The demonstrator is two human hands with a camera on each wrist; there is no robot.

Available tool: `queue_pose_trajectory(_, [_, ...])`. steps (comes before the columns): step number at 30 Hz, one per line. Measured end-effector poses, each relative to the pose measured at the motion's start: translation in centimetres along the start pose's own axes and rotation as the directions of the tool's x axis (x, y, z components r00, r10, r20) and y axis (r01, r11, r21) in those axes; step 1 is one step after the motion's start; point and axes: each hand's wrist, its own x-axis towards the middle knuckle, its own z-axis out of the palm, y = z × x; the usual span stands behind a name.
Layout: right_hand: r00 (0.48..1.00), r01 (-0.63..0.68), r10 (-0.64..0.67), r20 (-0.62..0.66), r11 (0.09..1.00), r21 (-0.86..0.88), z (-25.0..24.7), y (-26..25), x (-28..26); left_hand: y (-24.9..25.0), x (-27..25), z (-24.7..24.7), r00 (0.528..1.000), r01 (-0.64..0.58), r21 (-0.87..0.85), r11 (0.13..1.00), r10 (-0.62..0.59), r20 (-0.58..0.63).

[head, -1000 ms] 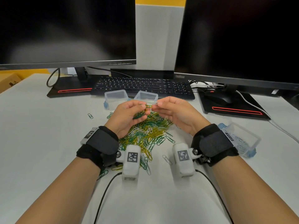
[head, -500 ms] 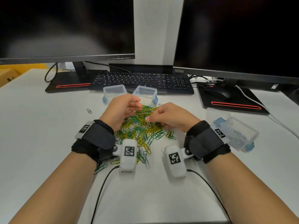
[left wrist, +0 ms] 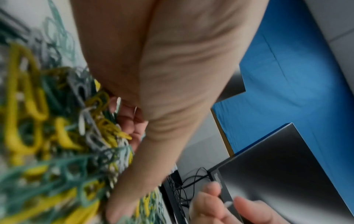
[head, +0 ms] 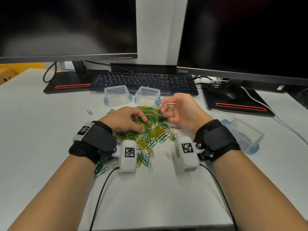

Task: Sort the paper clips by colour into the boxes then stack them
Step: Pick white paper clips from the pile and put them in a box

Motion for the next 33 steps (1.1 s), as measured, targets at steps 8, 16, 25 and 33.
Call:
queue_pose_trajectory(8, [0.976,-0.065,-0.123,-0.181,0.627,-0.777,-0.8,1.1,0.3,0.0,0.7,0.3,0.973,-0.067,-0.188,0.98,0.022,-0.229])
queue_pose_trajectory(16, [0.993,0.035,-0.118,-0.006,0.344,-0.938,0.1,1.2,-0.1,1.6,0.6,2.7,0.992,-0.006,-0.082,0.997,-0.004,-0.123])
queue_pose_trajectory(25, [0.952,0.048,-0.268,-0.148,0.61,-0.791,-2.5,-0.2,-0.5,1.4,0.5,2.3,0.991,-0.003,-0.055,0.998,-0.005,-0.133])
queue_pose_trajectory(33, [0.986,-0.056,-0.135,-0.094,0.257,-0.965,-1.4,0.0,-0.7,1.6,0.6,2.8,0.988,0.051,-0.028,0.998,-0.055,-0.146])
